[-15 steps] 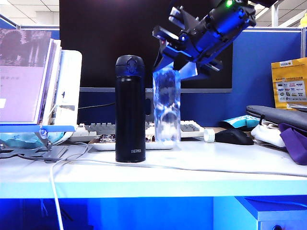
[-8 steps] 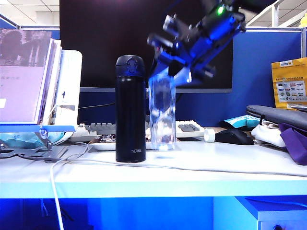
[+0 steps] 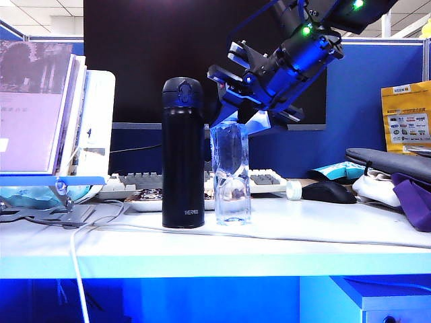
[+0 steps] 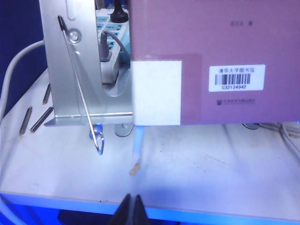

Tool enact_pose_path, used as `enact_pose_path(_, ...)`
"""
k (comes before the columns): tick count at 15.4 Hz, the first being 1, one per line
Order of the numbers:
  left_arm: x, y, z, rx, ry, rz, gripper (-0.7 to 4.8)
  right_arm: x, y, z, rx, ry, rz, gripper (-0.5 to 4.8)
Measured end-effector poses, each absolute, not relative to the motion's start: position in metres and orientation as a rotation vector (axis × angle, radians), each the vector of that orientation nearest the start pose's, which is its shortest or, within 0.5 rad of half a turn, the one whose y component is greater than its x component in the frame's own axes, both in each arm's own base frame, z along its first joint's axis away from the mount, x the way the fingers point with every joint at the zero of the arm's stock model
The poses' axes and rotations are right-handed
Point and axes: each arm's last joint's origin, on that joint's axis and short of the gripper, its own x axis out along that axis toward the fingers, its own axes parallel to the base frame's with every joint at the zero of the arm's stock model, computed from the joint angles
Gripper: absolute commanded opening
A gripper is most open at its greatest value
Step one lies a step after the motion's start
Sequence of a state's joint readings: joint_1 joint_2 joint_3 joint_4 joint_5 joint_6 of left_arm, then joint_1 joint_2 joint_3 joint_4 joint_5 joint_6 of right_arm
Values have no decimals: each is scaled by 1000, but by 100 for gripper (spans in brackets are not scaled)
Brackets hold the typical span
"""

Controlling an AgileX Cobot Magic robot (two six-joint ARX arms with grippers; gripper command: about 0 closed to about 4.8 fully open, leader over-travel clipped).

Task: Pick up the mineral water bottle and place it vertically to the right of the black thermos cup.

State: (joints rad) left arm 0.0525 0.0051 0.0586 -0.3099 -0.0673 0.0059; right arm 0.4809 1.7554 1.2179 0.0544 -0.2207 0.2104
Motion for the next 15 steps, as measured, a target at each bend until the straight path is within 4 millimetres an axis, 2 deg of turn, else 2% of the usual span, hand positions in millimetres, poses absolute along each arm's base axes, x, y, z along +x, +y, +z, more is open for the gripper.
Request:
enact_pose_path(7, 91, 7, 153, 8, 257, 118, -5, 349, 189, 254, 146, 491, 652, 431)
enact_pose_path(9, 91, 7, 153, 8, 257, 118, -5, 344, 186, 268, 151, 456, 658, 410)
enact_pose_path(10, 91, 7, 153, 8, 257, 118, -5, 339, 184, 280, 156, 420, 667, 327)
enact_pose_path(11, 91, 7, 153, 8, 257, 118, -5, 335, 182, 291, 161, 387, 676, 192)
enact_pose_path(12, 91, 7, 153, 8, 257, 118, -5, 330, 179, 301, 164, 359, 680, 19)
enact_pose_path(13, 91, 7, 153, 8, 257, 118, -5, 322, 175, 315, 163, 318, 685, -3)
enact_pose_path(15, 91, 7, 153, 8, 257, 119, -5, 306, 167, 344, 139, 218, 700, -1)
